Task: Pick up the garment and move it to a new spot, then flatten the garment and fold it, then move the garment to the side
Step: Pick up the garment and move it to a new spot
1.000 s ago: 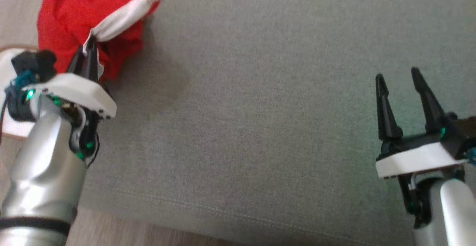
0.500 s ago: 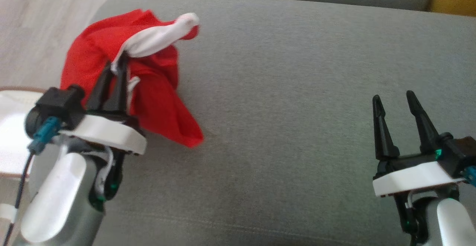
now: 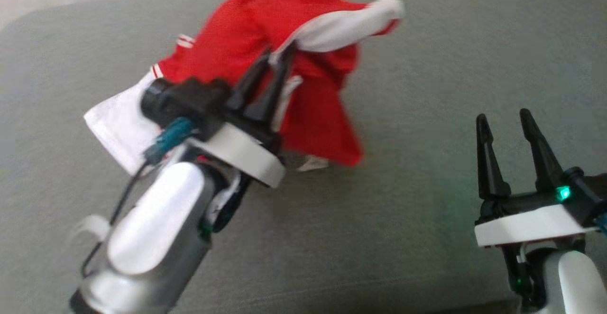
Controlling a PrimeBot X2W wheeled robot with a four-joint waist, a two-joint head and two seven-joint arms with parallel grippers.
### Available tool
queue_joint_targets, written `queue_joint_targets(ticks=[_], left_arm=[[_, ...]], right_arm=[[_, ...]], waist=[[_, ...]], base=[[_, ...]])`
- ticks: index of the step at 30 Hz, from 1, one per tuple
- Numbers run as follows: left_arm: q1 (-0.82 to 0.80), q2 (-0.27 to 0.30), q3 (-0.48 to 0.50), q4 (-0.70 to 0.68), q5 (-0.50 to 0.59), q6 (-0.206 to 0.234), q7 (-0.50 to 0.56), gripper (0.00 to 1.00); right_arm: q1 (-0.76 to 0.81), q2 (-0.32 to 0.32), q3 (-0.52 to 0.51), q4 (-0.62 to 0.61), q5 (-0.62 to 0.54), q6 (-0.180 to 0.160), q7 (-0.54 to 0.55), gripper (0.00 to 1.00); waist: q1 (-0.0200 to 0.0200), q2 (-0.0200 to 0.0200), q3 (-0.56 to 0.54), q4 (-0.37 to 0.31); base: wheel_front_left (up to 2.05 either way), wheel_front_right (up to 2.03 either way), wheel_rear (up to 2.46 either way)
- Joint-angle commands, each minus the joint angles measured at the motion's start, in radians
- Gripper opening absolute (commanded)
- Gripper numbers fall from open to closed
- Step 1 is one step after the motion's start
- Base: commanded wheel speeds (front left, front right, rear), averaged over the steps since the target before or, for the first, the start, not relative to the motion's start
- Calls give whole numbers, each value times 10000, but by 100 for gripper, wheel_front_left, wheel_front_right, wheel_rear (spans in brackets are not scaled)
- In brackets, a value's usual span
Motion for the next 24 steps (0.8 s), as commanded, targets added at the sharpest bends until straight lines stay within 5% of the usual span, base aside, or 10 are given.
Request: queue_joint_targets(ticks=[1,9,18,19,20,24], left_arm=[[-692,-64,119,-70,171,-155,28,0],[-943,-524,-1000,2058,71,-835,1150,0],[-781,-657,-1551,3305,-112,-1220,1306,0],[-745,-682,-1555,3319,-106,-1207,1154,43],[-698,-707,-1571,3310,-103,-1201,1021,100],[-319,-757,-1446,2904,-162,-993,265,100]], right_arm=[[-436,-39,147,-345,103,75,-166,100],[-473,-37,142,-112,360,75,-451,100],[-517,-36,198,231,451,75,-639,100],[-525,-36,198,269,445,75,-644,100],[-525,-36,192,300,428,75,-640,100],[-490,-36,195,375,338,75,-593,100]], waist=[[1,0,566,-993],[1,0,1151,-1929],[1,0,1131,-1822],[1,0,1071,-1741],[1,0,1002,-1644],[1,0,580,-1216]], base=[[0,0,0],[0,0,0],[0,0,0],[0,0,0],[0,0,0],[0,0,0]])
